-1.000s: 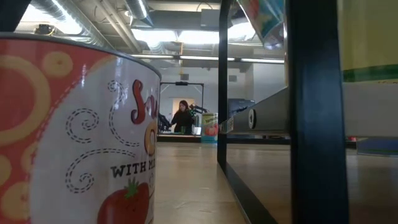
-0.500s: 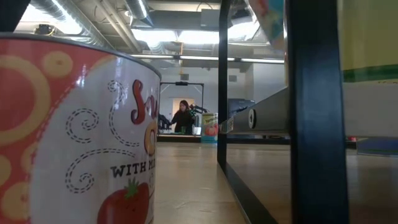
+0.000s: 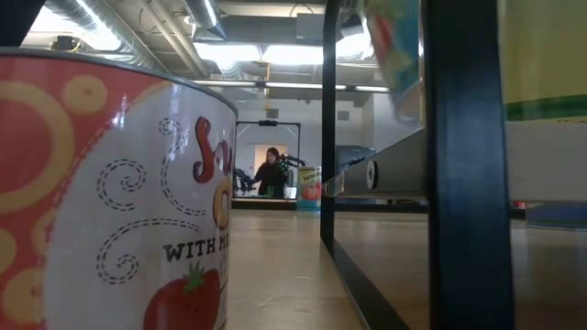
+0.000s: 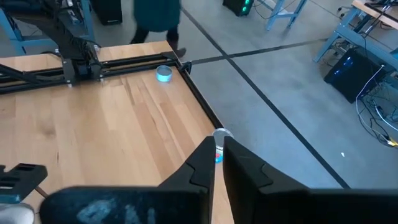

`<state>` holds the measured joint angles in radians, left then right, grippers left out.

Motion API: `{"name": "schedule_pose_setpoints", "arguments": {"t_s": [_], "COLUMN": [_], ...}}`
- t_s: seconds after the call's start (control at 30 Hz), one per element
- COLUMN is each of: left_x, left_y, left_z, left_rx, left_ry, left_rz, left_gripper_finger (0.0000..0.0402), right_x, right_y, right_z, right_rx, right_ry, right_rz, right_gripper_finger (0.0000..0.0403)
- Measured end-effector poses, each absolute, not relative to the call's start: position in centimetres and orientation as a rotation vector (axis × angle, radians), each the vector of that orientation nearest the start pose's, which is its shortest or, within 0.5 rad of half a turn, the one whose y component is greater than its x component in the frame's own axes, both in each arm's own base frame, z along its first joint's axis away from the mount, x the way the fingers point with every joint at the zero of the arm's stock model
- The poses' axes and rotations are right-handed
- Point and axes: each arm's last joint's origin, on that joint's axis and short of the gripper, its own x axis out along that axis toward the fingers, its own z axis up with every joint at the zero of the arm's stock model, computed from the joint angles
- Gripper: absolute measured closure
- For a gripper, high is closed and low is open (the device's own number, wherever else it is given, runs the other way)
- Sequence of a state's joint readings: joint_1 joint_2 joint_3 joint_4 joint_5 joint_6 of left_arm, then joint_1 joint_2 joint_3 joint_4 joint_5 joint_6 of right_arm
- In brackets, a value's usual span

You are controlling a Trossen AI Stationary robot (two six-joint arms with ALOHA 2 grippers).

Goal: Pick and place cans onto a shelf
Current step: Put the bottom canned tomatoes on the shelf

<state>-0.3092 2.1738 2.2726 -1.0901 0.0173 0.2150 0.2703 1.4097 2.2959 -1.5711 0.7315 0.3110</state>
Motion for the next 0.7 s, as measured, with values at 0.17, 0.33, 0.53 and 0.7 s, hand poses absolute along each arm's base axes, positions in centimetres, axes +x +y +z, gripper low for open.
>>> {"name": "schedule_pose_setpoints", "arguments": {"t_s": [0.17,0.33,0.53,0.7], "left_x": [44.4,44.7,45.0,45.0], "left_y": [-14.2,-14.3,-14.5,-14.7], "left_z": [31.2,30.0,29.0,29.1], "left_rx": [0.355,0.363,0.335,0.332], "left_ry": [0.982,1.032,1.056,1.051], "left_rz": [-0.381,-0.377,-0.380,-0.388], "left_gripper_finger": [0.0401,0.0401,0.0401,0.0401], "right_x": [15.5,15.5,15.5,15.5], "right_y": [2.3,2.3,2.3,2.3], "right_z": [53.5,53.5,53.5,53.5], "right_rx": [-0.037,-0.037,-0.038,-0.039], "right_ry": [0.528,0.528,0.528,0.528], "right_rz": [-0.529,-0.528,-0.529,-0.528], "right_gripper_finger": [0.0368,0.0368,0.0368,0.0368]}}
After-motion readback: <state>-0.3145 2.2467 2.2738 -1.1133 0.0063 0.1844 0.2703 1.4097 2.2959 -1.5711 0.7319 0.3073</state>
